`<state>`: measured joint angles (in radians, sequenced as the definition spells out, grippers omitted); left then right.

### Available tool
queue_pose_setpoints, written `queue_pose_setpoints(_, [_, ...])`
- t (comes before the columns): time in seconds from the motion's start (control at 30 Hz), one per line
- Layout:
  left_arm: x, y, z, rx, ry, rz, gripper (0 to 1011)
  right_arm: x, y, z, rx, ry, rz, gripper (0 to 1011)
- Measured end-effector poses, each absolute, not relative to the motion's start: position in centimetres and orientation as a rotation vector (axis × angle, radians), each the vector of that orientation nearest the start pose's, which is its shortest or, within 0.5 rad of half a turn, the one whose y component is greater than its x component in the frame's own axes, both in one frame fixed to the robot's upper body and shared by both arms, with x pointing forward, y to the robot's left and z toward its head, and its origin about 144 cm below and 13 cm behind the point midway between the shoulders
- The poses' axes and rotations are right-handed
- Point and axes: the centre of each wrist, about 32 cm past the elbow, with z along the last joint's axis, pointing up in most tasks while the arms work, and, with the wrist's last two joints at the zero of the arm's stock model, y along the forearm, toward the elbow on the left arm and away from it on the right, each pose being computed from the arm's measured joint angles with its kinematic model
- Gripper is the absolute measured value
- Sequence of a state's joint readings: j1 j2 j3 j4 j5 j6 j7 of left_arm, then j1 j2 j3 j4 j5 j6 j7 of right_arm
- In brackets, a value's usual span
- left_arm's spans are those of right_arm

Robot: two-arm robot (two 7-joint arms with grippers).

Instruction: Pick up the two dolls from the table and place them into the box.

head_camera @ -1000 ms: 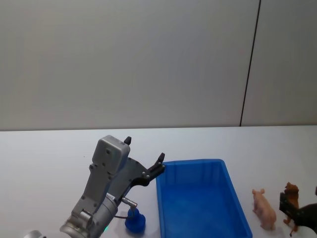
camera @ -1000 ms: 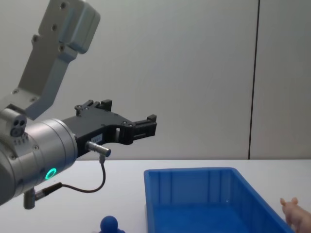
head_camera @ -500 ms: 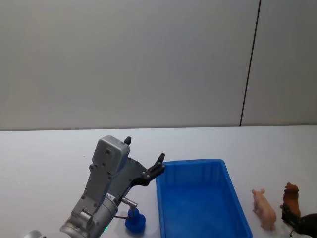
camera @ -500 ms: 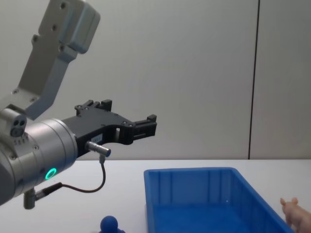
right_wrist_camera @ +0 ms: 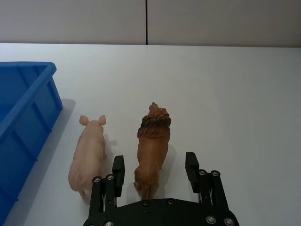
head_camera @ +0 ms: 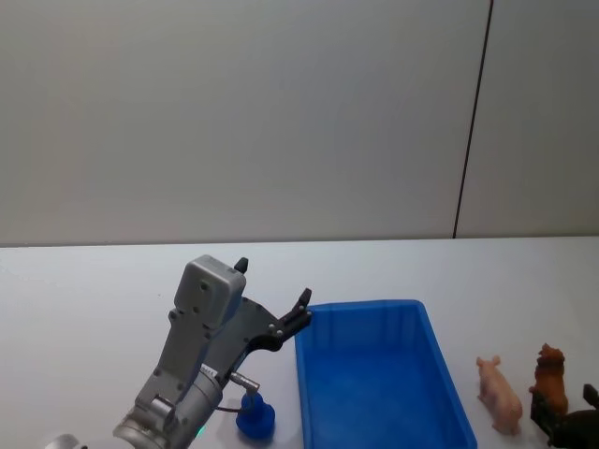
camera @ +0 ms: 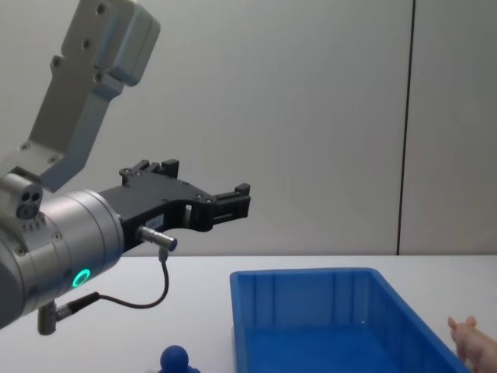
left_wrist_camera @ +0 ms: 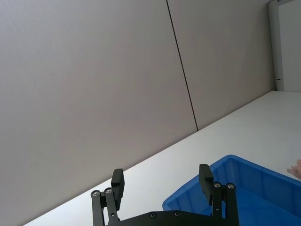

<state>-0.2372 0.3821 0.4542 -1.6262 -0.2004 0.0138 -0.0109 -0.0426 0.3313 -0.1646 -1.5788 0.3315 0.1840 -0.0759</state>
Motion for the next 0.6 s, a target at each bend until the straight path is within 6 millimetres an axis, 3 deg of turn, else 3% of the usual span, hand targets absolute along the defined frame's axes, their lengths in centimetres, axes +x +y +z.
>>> queue_pose_setpoints(0.3, [49.20, 19.84, 120.44, 0.061, -0.268, 1.124, 1002, 44.69, -27.06, 112.14, -0.240, 0.216, -1.476, 561])
queue_pose_setpoints(0.37, [49.20, 19.84, 120.44, 0.061, -0.268, 1.124, 1001, 44.79, -27.01, 112.02, -0.242, 0.219, -1.475, 460])
queue_pose_setpoints(0.6, [49.20, 19.84, 120.44, 0.061, -0.268, 1.124, 1002, 44.92, -26.84, 111.97, -0.238, 0.211, -1.470, 296])
